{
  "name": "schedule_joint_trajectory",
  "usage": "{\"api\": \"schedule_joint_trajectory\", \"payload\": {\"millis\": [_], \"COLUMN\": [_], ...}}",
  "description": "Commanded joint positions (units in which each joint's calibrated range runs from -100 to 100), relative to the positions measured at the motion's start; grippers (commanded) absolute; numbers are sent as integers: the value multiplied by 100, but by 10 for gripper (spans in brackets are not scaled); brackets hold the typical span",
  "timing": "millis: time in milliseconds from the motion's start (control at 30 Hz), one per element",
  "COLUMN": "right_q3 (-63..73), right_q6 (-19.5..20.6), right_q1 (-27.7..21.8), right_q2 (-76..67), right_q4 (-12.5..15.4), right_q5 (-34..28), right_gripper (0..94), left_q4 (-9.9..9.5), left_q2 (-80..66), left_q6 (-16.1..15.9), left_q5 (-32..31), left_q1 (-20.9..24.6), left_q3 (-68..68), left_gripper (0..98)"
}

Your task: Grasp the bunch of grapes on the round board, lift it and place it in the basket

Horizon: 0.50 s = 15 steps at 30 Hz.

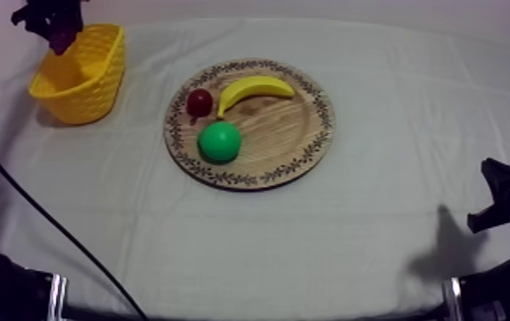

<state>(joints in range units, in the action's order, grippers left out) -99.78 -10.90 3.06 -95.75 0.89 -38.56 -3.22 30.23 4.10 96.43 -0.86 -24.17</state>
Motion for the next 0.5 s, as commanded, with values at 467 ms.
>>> {"api": "schedule_joint_trajectory", "payload": {"millis": [467], "right_q3": [0], "right_q6": [-1], "right_q1": [0], "right_q2": [0], "right_q4": [1], "right_q5": [1], "right_gripper": [3], "left_q4": [105], "left_q2": [715], "left_q6": [250], "left_q5": [-346], "left_q1": [14], "left_q3": [373], "left_gripper": [848]}}
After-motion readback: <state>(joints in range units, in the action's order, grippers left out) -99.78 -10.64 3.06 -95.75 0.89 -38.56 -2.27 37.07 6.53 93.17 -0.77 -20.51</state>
